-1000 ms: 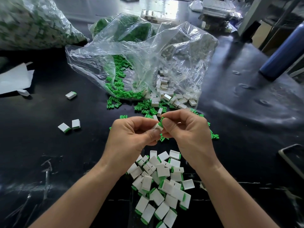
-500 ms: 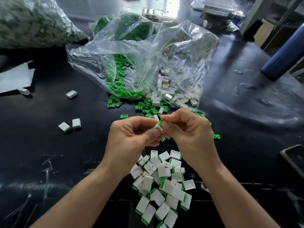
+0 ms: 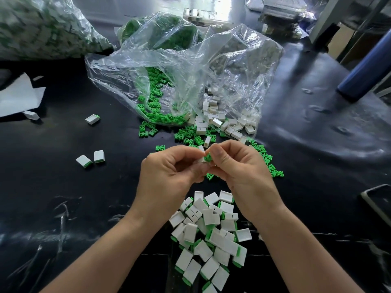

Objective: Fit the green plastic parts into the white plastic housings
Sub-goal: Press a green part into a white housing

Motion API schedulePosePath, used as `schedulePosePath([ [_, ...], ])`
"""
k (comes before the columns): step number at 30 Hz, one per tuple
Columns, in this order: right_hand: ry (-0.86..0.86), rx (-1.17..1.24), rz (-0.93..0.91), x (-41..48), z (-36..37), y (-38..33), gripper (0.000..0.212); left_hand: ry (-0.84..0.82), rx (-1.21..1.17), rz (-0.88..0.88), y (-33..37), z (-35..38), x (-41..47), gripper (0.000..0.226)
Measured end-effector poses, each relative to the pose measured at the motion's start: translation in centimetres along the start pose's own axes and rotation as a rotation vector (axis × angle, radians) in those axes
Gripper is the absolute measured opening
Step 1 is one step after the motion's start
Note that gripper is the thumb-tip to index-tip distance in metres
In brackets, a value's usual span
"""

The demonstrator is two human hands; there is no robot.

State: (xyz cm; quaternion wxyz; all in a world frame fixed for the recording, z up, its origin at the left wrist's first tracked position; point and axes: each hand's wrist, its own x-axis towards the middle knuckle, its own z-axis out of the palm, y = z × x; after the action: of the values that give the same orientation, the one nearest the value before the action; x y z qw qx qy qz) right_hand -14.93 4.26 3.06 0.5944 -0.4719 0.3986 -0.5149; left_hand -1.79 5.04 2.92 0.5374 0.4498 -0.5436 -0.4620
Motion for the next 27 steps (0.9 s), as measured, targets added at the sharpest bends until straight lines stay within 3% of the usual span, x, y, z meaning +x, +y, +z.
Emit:
schedulePosePath([
  [10,-0.141,0.198,0.229,-0.2,0.4,-0.7,0.033,-0.027,-0.105,-0.029,-0.3,0.1,0.1,0.017],
  [15,-0.129,0.255,0.234,-0.3,0.5,-0.8,0.032,-0.017,-0.172,-0.049,-0.5,0.4,0.0,0.014],
  [27,-0.118,0.324,0.234,-0.2,0.6,-0.5,0.026,0.033,-0.022,0.16,-1.1,0.4,-0.2,0.022],
])
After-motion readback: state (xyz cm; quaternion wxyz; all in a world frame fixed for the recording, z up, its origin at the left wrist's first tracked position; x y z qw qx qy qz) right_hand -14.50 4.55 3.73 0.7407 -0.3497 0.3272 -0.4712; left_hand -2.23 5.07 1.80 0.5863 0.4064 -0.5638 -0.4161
